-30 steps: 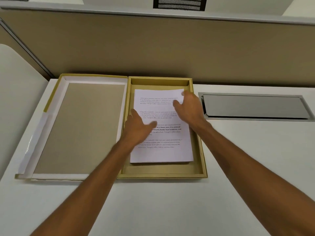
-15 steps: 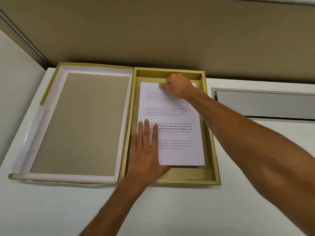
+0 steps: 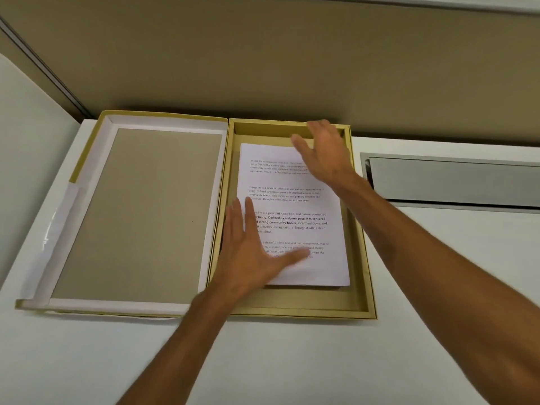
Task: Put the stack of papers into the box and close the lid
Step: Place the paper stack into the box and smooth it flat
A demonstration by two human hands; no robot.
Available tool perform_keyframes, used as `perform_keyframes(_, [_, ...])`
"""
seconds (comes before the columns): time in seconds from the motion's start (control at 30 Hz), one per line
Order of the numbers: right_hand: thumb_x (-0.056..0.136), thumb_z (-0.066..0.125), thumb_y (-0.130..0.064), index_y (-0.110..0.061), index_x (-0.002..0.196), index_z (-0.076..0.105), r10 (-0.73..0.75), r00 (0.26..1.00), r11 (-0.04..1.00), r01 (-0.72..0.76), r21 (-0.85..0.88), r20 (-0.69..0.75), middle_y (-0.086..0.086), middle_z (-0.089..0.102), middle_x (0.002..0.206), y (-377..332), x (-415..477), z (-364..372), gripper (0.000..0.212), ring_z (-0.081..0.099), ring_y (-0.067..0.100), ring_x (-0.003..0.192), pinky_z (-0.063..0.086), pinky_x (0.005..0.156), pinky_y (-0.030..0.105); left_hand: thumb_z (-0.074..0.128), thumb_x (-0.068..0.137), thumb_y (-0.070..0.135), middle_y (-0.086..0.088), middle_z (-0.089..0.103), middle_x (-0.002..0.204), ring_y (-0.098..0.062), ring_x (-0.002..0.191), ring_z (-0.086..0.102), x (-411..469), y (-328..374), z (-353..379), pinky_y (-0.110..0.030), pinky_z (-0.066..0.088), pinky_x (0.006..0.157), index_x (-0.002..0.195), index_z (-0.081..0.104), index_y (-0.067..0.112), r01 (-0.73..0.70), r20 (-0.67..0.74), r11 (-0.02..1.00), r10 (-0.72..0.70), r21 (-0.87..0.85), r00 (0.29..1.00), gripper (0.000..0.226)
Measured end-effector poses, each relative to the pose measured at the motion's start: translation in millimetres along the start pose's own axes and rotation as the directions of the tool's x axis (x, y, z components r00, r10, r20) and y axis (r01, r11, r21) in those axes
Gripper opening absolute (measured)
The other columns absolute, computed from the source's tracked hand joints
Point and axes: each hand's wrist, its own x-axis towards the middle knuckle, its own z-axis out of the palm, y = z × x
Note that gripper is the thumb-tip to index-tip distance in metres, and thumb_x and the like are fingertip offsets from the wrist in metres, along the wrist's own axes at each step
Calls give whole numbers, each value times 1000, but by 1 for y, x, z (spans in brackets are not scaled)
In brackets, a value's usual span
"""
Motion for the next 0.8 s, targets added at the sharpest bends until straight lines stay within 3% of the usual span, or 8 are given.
perform_keyframes(0.07, [99,50,-42,-8,136,51,157,984,983,-148,109,-81,11,50,144,8,-22,-4,50,47,28,131,41,102,39,55,63,89,7,-2,167,-19,154,2,19,5,-11,-49,14,121,158,-3,33,-3,-60,978,-10,-206,998,124])
perform_keyframes(0.13, [97,54,-41,-9,128,55,283,957,945,-267,190,-62,11,57,134,18,-41,-5,45,57,29,119,48,90,37,59,72,79,4,24,162,-22,147,29,41,10,-20,-52,35,113,155,15,30,-31,-126,964,-3,-263,992,106])
perform_keyframes(0.27, [93,59,-39,-7,123,59,379,922,888,-387,247,83,11,64,124,24,-69,-3,44,64,26,100,51,70,31,68,82,55,2,48,147,-21,132,50,70,15,-25,-35,45,94,147,34,22,22,-127,953,-63,-302,990,80])
perform_keyframes(0.47, [94,61,-29,-3,98,61,419,885,830,-464,309,201,1,56,85,11,-82,-6,26,52,15,68,41,54,27,67,74,56,-7,41,155,-31,138,43,71,11,-17,-51,42,108,154,19,12,198,-56,937,-223,-286,973,103])
perform_keyframes(0.63, [92,61,-24,-7,81,54,452,865,799,-501,333,217,-4,52,67,3,-81,-7,20,51,15,61,36,49,23,63,72,51,-8,38,156,-32,138,42,71,20,-21,-49,44,106,156,10,13,277,-21,904,-300,-327,954,107])
perform_keyframes(0.73, [87,61,-18,-6,71,53,447,864,790,-503,351,232,-1,55,64,2,-84,-7,22,53,20,63,34,46,23,61,68,50,-7,36,157,-31,139,40,69,25,-23,-48,43,106,158,6,14,301,9,885,-319,-356,948,111])
perform_keyframes(0.8, [88,61,-16,4,87,65,432,866,773,-499,392,251,8,67,81,4,-87,-10,21,61,25,72,45,55,27,66,71,47,-6,42,153,-29,132,48,67,26,-26,-40,48,97,156,12,12,307,20,879,-322,-364,946,107])
